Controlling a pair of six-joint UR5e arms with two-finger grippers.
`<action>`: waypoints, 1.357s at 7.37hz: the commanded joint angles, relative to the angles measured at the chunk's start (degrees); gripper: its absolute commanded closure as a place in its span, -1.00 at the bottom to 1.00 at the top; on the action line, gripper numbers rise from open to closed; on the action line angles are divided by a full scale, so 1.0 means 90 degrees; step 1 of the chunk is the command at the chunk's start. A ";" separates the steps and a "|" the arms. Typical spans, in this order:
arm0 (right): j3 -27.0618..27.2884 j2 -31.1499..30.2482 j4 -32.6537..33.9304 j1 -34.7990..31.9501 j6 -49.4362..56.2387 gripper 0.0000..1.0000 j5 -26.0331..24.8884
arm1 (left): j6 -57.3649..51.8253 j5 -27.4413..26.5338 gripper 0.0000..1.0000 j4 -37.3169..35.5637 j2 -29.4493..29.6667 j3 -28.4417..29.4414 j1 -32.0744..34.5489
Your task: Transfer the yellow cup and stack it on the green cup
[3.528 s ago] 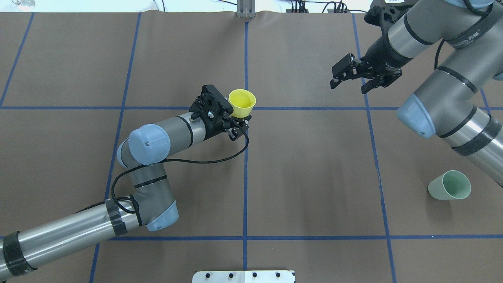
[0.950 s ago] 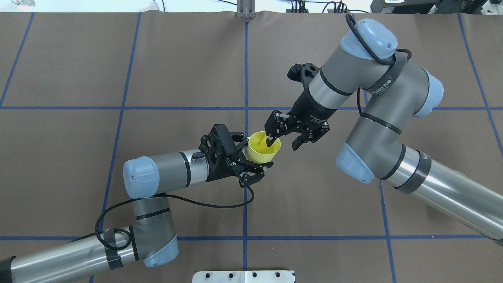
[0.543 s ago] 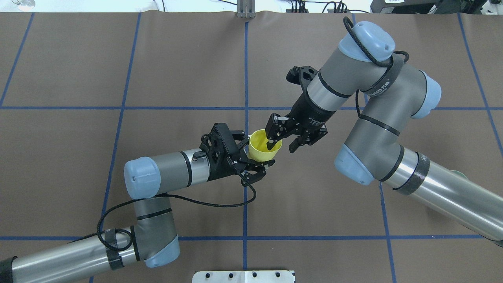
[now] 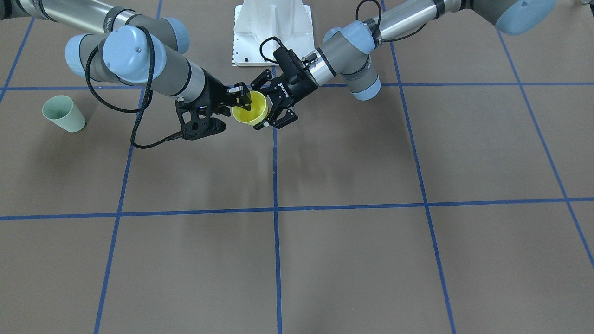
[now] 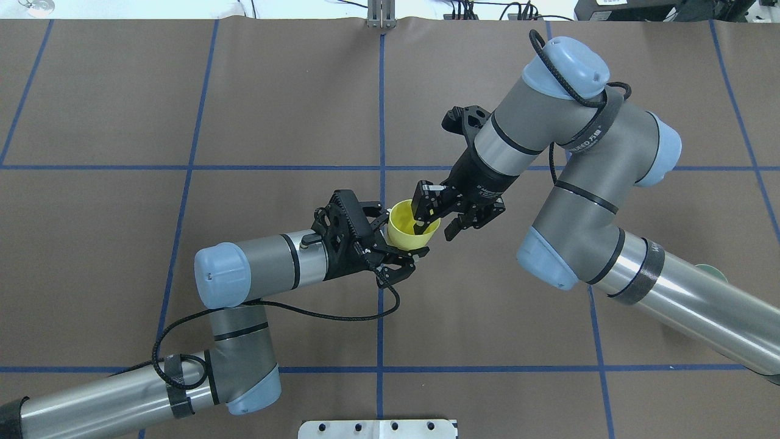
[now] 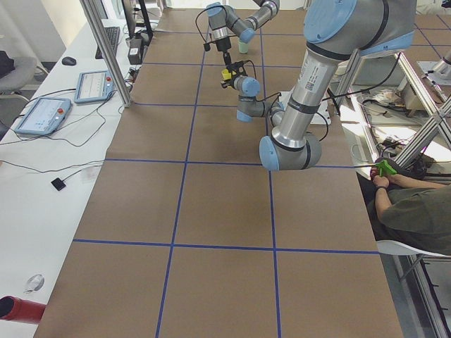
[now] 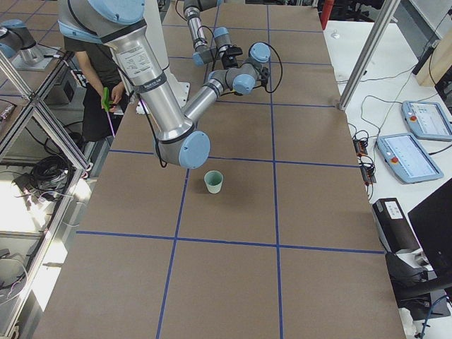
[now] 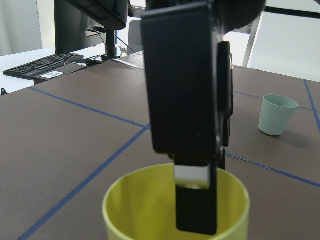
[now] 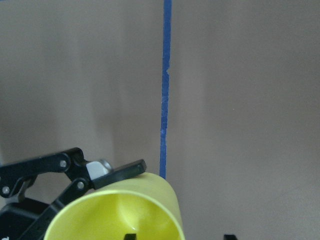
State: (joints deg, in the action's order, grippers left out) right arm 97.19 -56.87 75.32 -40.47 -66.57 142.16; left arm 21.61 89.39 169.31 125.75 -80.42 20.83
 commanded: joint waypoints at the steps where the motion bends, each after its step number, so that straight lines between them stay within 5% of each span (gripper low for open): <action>1: 0.0011 -0.0010 0.0000 0.0004 0.0004 0.80 0.0053 | 0.0002 0.0000 0.24 -0.0004 0.0002 0.0000 0.0000; 3: 0.0021 -0.0010 0.0000 -0.0006 0.0004 1.00 0.0054 | 0.0041 0.0000 0.01 -0.0013 0.0002 -0.0010 0.0000; 5: 0.0060 -0.0068 0.0000 -0.0064 0.0004 1.00 0.0179 | 0.0284 0.0000 -0.98 0.0006 -0.0007 -0.0049 -0.0010; 8: 0.0147 -0.0146 0.0000 -0.0337 -0.0045 1.00 0.0229 | 0.0460 0.0000 -0.99 0.0006 -0.0007 -0.0107 -0.0010; 10: 0.0740 -0.0642 -0.0010 -0.0619 -0.0356 1.00 0.0191 | 0.0461 0.0000 -0.99 0.0016 -0.0036 -0.0108 -0.0010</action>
State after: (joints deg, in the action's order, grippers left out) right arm 100.77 -60.19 75.30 -44.39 -68.26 144.19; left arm 25.67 89.38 169.39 125.57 -81.35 20.74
